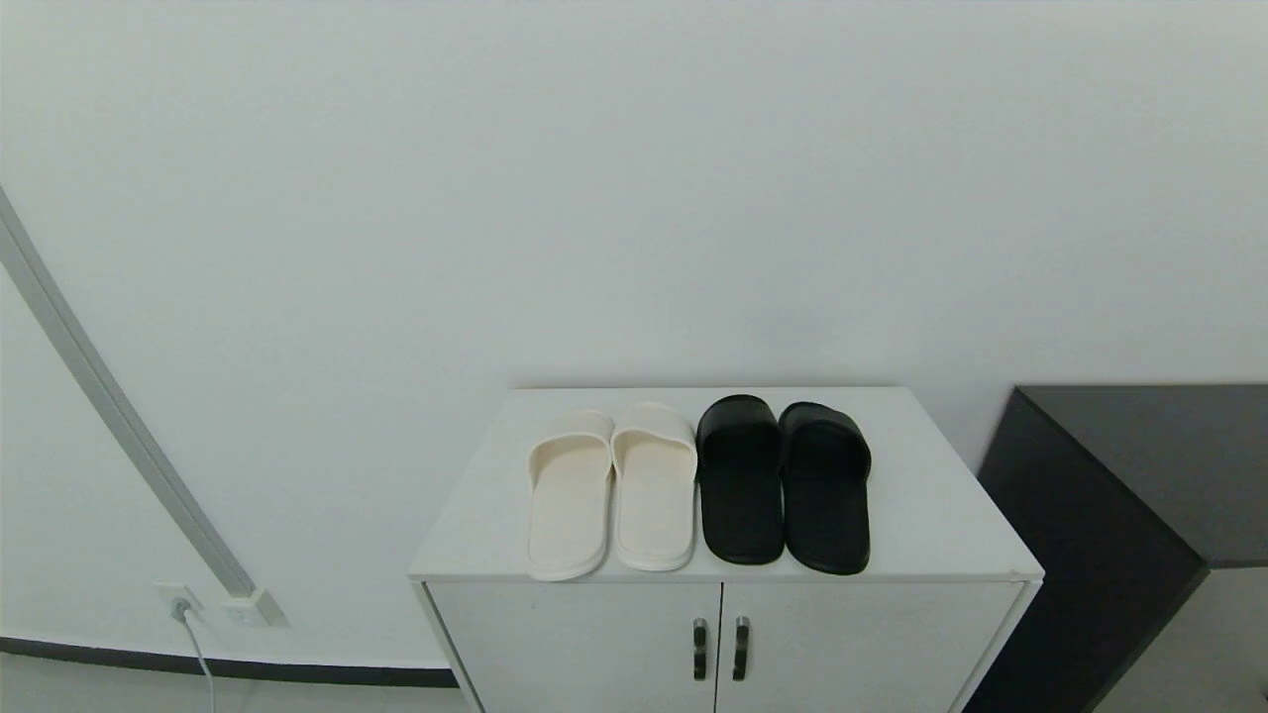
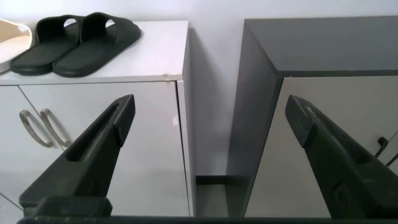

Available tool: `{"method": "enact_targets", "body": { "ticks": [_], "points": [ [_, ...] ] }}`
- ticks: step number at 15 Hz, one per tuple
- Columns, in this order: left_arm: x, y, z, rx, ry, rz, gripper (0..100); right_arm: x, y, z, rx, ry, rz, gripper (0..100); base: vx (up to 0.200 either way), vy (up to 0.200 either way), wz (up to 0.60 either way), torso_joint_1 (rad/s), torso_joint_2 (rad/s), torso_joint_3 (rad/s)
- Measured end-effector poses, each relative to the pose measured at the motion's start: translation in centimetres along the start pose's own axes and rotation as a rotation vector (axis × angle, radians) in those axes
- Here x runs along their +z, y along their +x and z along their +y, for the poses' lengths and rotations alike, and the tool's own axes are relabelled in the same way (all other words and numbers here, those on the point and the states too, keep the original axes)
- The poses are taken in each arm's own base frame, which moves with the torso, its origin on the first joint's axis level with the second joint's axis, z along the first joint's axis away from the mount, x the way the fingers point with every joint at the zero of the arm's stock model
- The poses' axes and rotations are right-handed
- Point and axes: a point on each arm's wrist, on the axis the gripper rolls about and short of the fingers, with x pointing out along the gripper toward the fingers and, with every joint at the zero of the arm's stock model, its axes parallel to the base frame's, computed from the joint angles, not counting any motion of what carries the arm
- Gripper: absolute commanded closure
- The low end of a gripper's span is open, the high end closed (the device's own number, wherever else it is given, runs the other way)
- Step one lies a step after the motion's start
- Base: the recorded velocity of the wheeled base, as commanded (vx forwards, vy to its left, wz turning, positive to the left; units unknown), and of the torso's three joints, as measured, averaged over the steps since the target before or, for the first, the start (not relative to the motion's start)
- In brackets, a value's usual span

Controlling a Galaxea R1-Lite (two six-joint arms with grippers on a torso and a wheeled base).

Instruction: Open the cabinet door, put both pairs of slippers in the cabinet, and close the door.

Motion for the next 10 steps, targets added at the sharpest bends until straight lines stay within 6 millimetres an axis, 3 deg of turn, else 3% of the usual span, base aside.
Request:
{"method": "enact_targets", "body": {
  "ticks": [8, 10],
  "points": [
    [0.0, 0.0, 0.0, 0.001, -0.004, 0.0, 100, 0.1, 0.2, 0.0, -0.003, -0.007, 0.024, 0, 0.0, 0.0, 0.0, 0.0, 0.0, 0.0],
    [0.0, 0.0, 0.0, 0.0, -0.004, 0.0, 100, 1.6, 0.2, 0.0, -0.002, 0.041, 0.008, 0, 0.0, 0.0, 0.0, 0.0, 0.0, 0.0]
  ]
}}
